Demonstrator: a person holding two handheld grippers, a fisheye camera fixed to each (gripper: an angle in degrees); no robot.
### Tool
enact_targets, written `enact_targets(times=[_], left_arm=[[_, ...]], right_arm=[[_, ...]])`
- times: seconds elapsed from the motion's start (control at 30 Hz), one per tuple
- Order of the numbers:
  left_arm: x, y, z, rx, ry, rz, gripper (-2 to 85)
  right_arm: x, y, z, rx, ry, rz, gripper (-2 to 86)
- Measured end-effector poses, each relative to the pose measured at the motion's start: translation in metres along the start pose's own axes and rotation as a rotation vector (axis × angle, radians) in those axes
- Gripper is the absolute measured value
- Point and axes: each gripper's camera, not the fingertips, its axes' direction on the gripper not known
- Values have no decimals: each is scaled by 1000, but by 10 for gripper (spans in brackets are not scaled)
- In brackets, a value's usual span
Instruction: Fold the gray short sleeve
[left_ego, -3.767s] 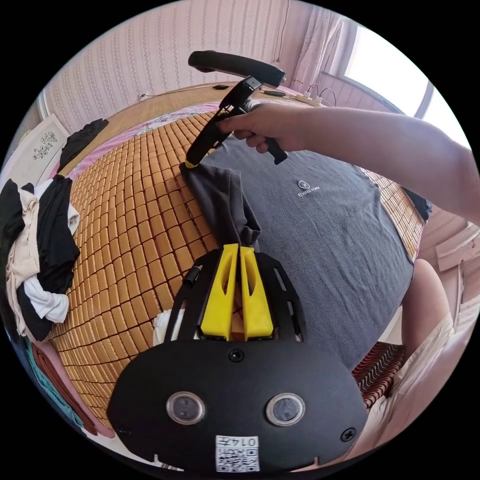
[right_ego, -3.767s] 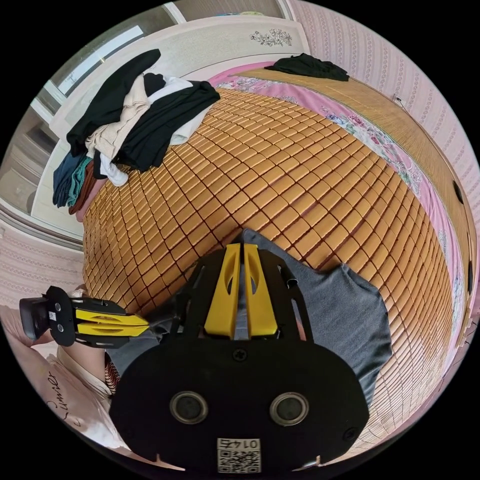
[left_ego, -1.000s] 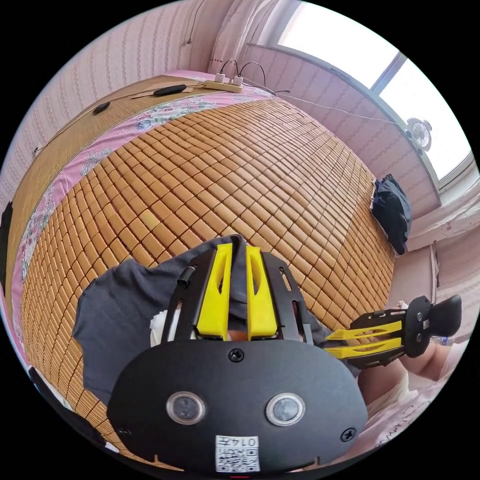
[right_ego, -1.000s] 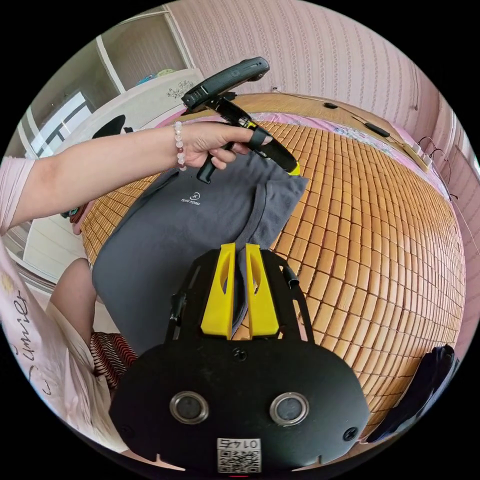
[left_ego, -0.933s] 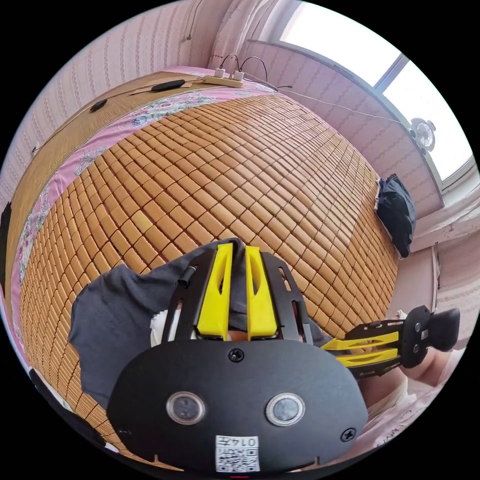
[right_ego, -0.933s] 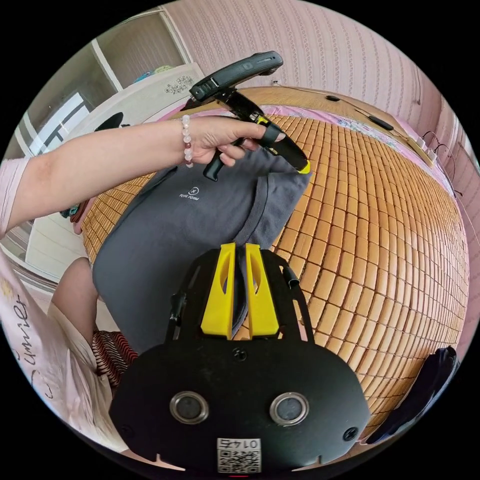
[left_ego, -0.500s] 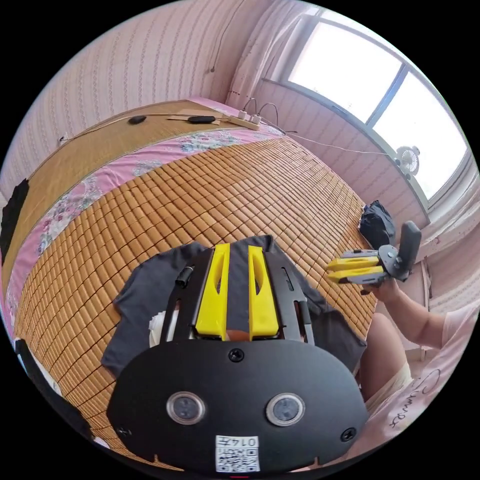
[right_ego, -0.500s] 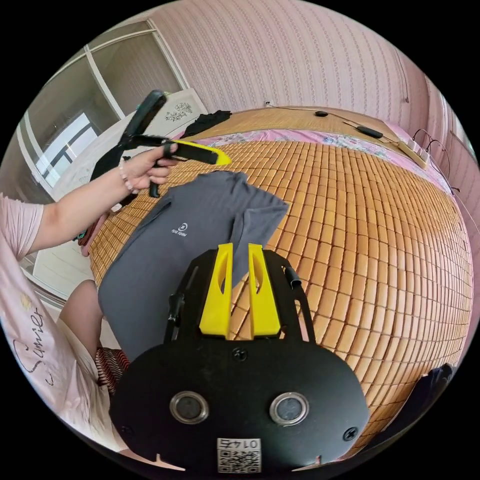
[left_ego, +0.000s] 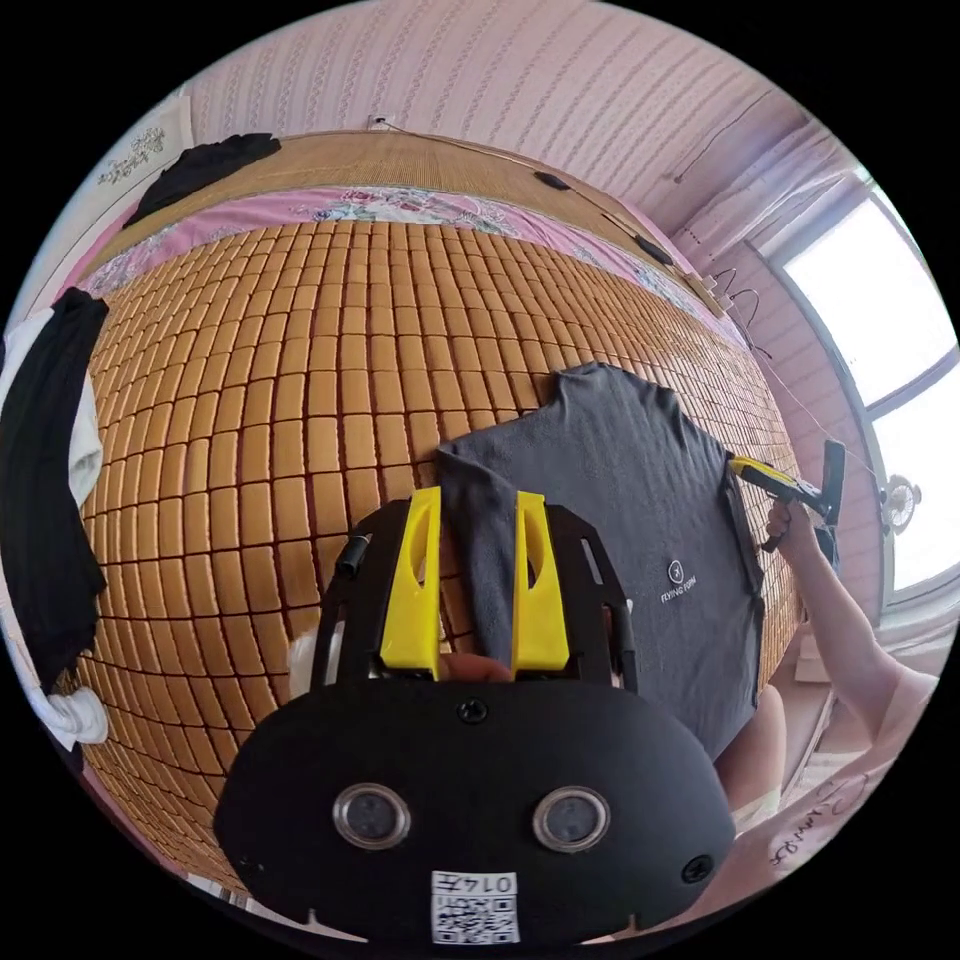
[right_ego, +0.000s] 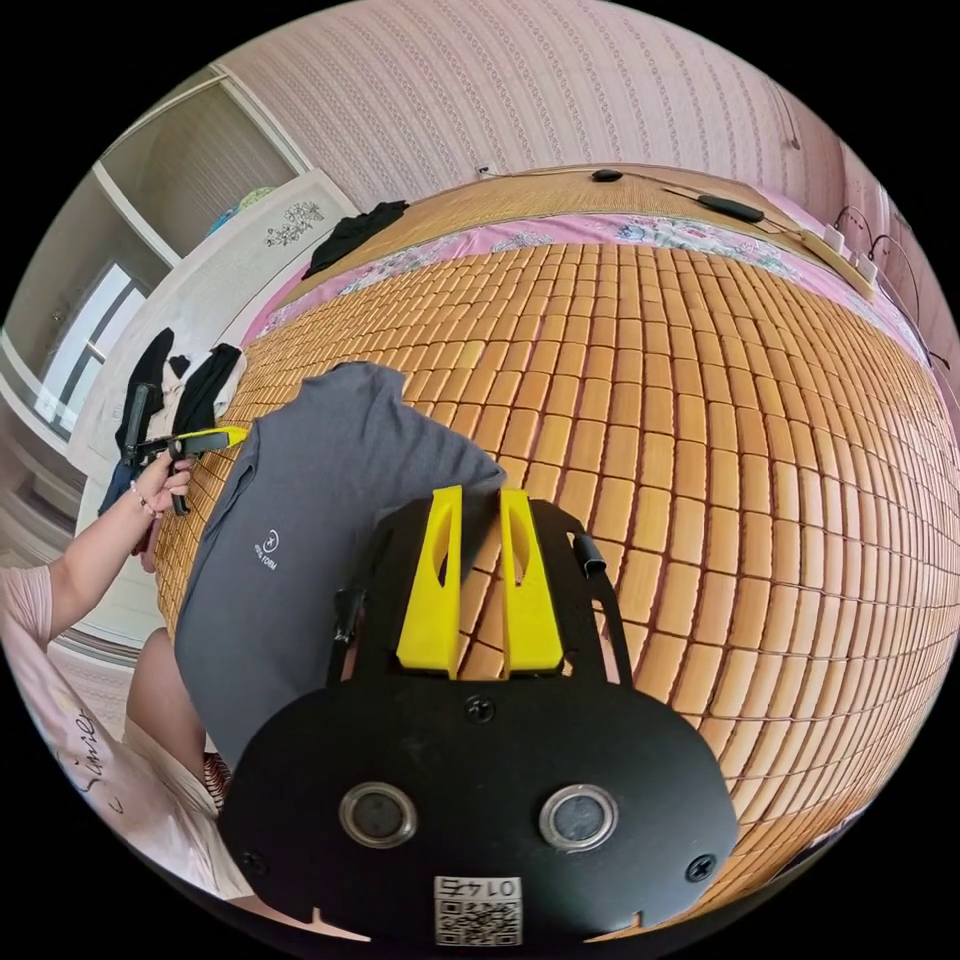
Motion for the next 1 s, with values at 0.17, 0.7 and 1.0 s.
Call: enact_targets(times=[0.17,0.7,1.0], left_arm=[[-16,1,-14,32,44,29,10],[-56,-15,-59,188,46,-74,-7],[-37,62,-160,190,136,131,-6]], right_arm=[[3,-17,-4,-10,-33,-24,16],[26,-88,-28,40,30,31,6],[-11,-28,-109,114,-104,-70,7]])
